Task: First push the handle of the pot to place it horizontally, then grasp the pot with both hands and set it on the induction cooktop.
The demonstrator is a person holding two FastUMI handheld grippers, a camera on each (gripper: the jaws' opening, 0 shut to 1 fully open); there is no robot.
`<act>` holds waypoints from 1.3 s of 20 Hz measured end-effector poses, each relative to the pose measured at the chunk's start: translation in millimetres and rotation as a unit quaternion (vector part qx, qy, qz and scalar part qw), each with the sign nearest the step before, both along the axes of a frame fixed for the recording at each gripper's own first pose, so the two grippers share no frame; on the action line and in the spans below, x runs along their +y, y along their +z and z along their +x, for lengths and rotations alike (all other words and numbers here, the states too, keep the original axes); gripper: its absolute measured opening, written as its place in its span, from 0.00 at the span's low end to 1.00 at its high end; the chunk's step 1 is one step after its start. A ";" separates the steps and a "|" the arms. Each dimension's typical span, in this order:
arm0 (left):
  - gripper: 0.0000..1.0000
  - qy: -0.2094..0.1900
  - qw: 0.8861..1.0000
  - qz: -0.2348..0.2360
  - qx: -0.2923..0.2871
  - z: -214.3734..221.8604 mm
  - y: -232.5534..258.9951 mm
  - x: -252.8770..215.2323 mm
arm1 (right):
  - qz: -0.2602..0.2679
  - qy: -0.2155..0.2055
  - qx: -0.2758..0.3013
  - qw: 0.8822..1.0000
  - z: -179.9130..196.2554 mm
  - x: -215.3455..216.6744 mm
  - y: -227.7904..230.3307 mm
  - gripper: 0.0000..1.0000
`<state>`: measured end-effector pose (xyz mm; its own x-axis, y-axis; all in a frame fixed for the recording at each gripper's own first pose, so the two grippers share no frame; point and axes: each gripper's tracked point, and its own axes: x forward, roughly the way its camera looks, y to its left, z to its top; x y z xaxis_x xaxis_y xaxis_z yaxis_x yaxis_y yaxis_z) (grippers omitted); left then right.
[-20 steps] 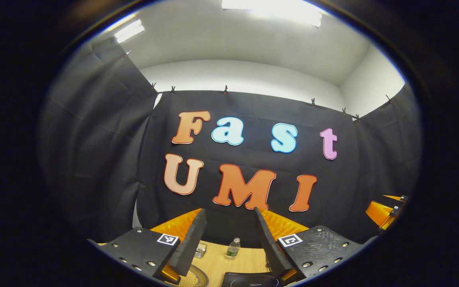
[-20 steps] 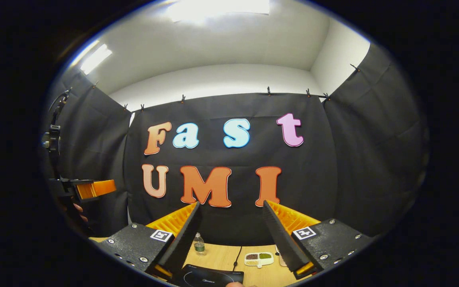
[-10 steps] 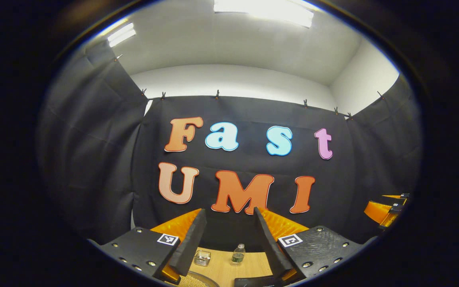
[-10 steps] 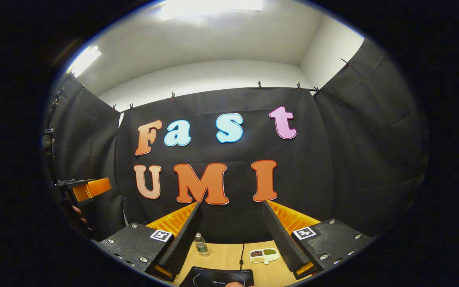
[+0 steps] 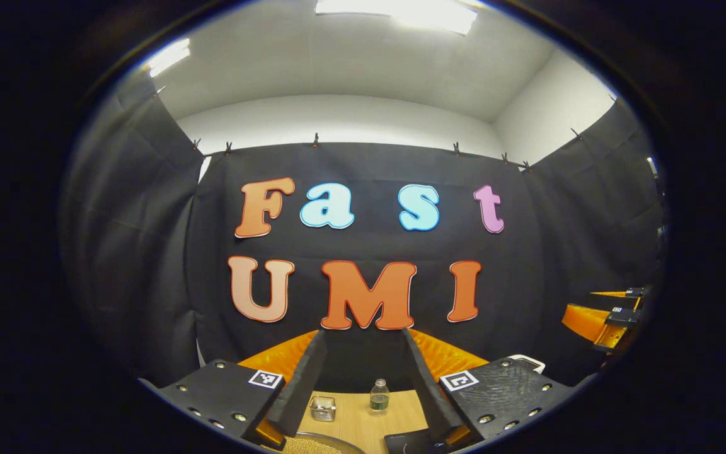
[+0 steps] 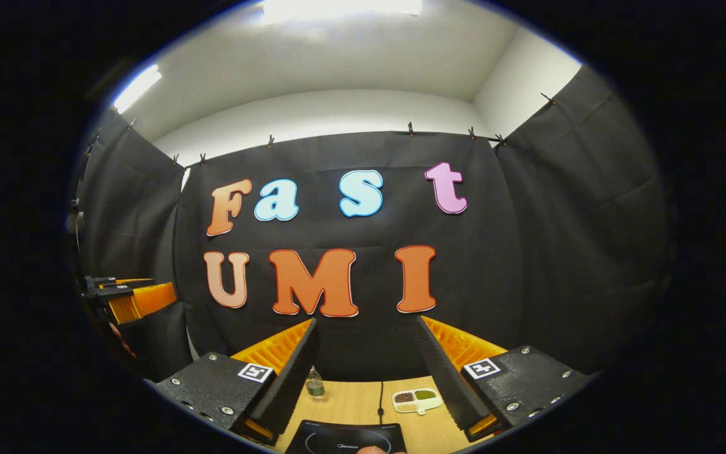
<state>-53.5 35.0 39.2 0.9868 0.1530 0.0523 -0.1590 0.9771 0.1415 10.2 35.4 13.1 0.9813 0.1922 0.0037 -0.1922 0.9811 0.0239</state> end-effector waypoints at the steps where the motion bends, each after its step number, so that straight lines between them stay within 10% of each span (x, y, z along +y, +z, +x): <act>1: 0.75 -0.006 1.000 -0.003 0.013 1.5 -8.7 -0.7 | -0.001 -0.007 0.008 1.000 3.0 -5.4 -6.1 0.94; 5: 0.75 -0.015 0.996 0.001 0.087 0.8 -55.4 6.0 | 0.006 -0.026 0.010 1.000 9.1 -24.6 -16.2 0.94; 11: 0.15 -0.018 0.974 0.024 0.225 -16.9 -149.1 18.4 | -0.008 -0.043 0.019 0.999 13.3 -35.5 -35.3 0.94; 26: 0.03 -0.027 0.844 -0.036 0.535 -123.2 -357.8 30.7 | -0.037 -0.075 0.055 0.995 10.1 -67.1 -81.9 0.94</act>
